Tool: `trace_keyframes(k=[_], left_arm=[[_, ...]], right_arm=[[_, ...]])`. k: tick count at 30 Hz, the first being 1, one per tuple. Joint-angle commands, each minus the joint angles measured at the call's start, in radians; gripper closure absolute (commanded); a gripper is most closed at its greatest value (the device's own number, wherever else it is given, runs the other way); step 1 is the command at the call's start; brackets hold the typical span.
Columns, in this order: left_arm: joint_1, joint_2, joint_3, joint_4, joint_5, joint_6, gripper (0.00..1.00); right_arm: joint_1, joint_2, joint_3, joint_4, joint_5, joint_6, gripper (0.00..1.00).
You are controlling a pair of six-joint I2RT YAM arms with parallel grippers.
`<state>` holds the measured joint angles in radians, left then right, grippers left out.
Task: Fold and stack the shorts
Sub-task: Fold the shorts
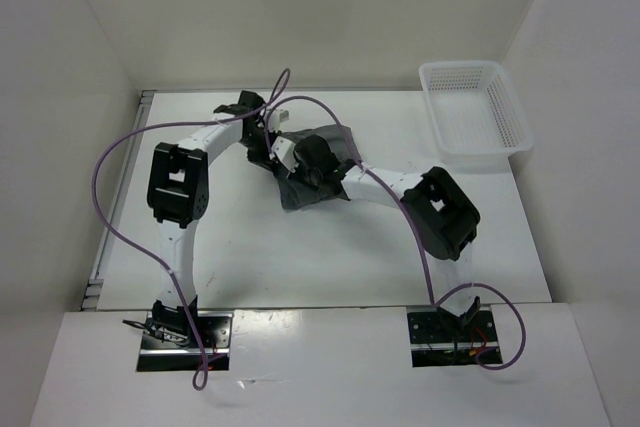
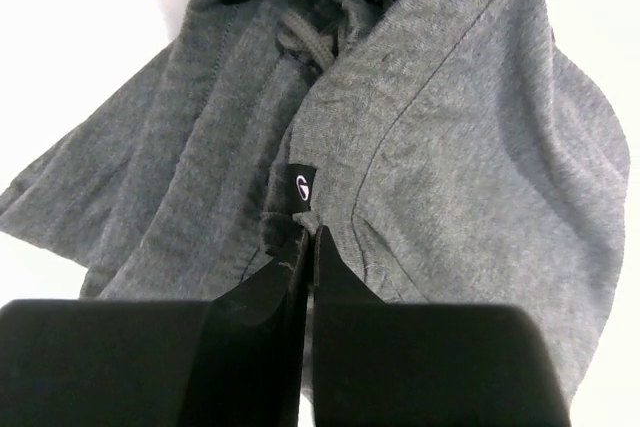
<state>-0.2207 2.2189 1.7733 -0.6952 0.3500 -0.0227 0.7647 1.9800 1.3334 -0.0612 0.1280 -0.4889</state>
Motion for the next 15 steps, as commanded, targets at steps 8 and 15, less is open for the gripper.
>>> trace_keyframes(k=[8, 15], left_arm=[[0.038, -0.125, 0.135, -0.067, 0.188, 0.023, 0.96], [0.047, 0.030, 0.268, -0.067, 0.178, 0.023, 0.96]], right_arm=[[0.035, -0.248, -0.039, -0.169, -0.180, -0.059, 1.00], [0.035, -0.265, -0.030, -0.241, -0.338, -0.048, 1.00]])
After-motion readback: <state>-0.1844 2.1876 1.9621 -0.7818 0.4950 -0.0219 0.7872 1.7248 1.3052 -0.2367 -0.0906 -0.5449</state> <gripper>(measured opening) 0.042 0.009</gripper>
